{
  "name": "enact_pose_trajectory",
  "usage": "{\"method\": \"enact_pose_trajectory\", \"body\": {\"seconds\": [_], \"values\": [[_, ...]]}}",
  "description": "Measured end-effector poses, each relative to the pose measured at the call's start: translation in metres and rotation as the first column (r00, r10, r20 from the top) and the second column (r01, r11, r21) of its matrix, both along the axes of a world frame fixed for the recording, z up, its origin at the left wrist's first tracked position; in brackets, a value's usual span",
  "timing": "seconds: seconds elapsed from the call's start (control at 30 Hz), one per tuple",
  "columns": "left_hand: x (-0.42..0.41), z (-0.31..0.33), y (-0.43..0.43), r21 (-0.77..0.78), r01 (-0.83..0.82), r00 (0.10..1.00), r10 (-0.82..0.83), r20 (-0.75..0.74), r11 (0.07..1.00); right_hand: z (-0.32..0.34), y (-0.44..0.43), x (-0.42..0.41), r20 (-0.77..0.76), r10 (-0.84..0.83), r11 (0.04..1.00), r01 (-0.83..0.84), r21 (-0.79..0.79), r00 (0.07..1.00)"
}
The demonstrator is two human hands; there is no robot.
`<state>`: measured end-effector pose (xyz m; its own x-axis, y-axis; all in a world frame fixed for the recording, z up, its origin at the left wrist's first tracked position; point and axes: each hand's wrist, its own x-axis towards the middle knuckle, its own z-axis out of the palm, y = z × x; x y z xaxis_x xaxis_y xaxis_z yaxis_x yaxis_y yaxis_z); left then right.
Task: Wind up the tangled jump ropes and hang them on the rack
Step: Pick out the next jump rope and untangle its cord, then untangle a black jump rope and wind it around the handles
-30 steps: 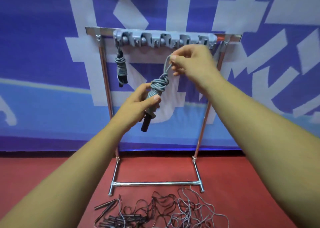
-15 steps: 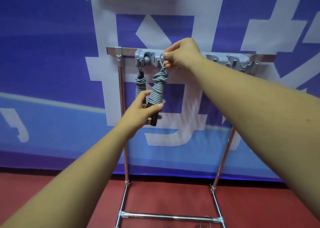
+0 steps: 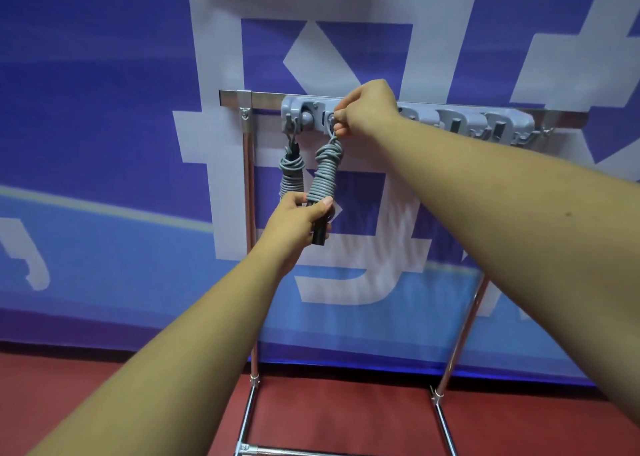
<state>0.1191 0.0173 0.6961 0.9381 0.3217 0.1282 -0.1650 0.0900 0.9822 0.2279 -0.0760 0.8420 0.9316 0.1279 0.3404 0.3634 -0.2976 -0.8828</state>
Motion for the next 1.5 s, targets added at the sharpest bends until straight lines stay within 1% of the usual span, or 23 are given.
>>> {"method": "enact_pose_trajectory", "body": {"seconds": [0.1, 0.17, 0.23, 0.37, 0.43, 0.5, 0.57, 0.63, 0.77, 0.83, 0.93, 1.0, 1.17, 1.33, 1.5], "values": [[0.003, 0.000, 0.002, -0.012, 0.006, 1.000, -0.006, -0.006, 1.000, 0.001, -0.002, 0.005, -0.041, 0.004, 1.000, -0.003, 0.015, 0.999], [0.005, -0.002, 0.004, -0.014, 0.012, 1.000, -0.012, -0.024, 1.000, -0.003, -0.004, 0.005, -0.045, 0.009, 1.000, -0.010, -0.026, 0.999], [0.005, -0.008, 0.006, -0.018, 0.018, 0.999, -0.019, -0.049, 1.000, -0.014, -0.004, 0.009, 0.004, -0.017, 0.995, 0.017, -0.098, 1.000], [0.004, -0.021, 0.013, -0.037, 0.025, 0.995, -0.029, -0.096, 0.999, -0.040, -0.017, -0.007, 0.172, -0.039, 0.960, 0.085, -0.268, 0.984], [0.001, -0.028, 0.018, 0.006, 0.005, 0.985, -0.004, -0.172, 1.000, -0.060, -0.033, -0.024, 0.236, -0.043, 0.920, 0.130, -0.369, 0.971], [-0.005, -0.041, 0.021, 0.073, -0.021, 0.963, 0.040, -0.268, 0.997, -0.091, -0.052, -0.037, 0.227, -0.024, 0.895, 0.123, -0.430, 0.973], [-0.016, -0.058, 0.018, 0.151, 0.004, 0.935, 0.050, -0.351, 0.989, -0.131, -0.070, -0.046, 0.179, -0.028, 0.872, 0.111, -0.476, 0.983], [-0.026, -0.081, 0.012, 0.267, 0.070, 0.903, 0.052, -0.426, 0.961, -0.174, -0.086, -0.054, 0.086, -0.048, 0.860, 0.085, -0.504, 0.995], [-0.044, -0.140, -0.002, 0.477, 0.192, 0.856, 0.091, -0.509, 0.858, -0.264, -0.114, -0.074, -0.086, -0.106, 0.829, 0.040, -0.557, 0.991], [-0.053, -0.170, -0.009, 0.543, 0.248, 0.836, 0.106, -0.538, 0.802, -0.310, -0.124, -0.086, -0.174, -0.128, 0.821, 0.006, -0.571, 0.977], [-0.068, -0.222, -0.017, 0.551, 0.277, 0.806, 0.122, -0.579, 0.787, -0.381, -0.137, -0.110, -0.273, -0.134, 0.800, -0.058, -0.597, 0.953], [-0.080, -0.260, -0.023, 0.574, 0.317, 0.780, 0.137, -0.610, 0.755, -0.427, -0.144, -0.125, -0.311, -0.135, 0.778, -0.094, -0.621, 0.941], [-0.115, -0.365, -0.037, 0.562, 0.506, 0.650, 0.139, -0.747, 0.654, -0.531, -0.162, -0.159, -0.436, -0.130, 0.717, -0.219, -0.662, 0.890], [-0.148, -0.461, -0.043, 0.477, 0.666, 0.498, 0.134, -0.857, 0.574, -0.616, -0.174, -0.184, -0.516, -0.147, 0.620, -0.328, -0.713, 0.844], [-0.168, -0.530, -0.050, 0.395, 0.745, 0.418, 0.085, -0.904, 0.538, -0.687, -0.169, -0.206, -0.597, -0.099, 0.532, -0.465, -0.708, 0.796]]}}
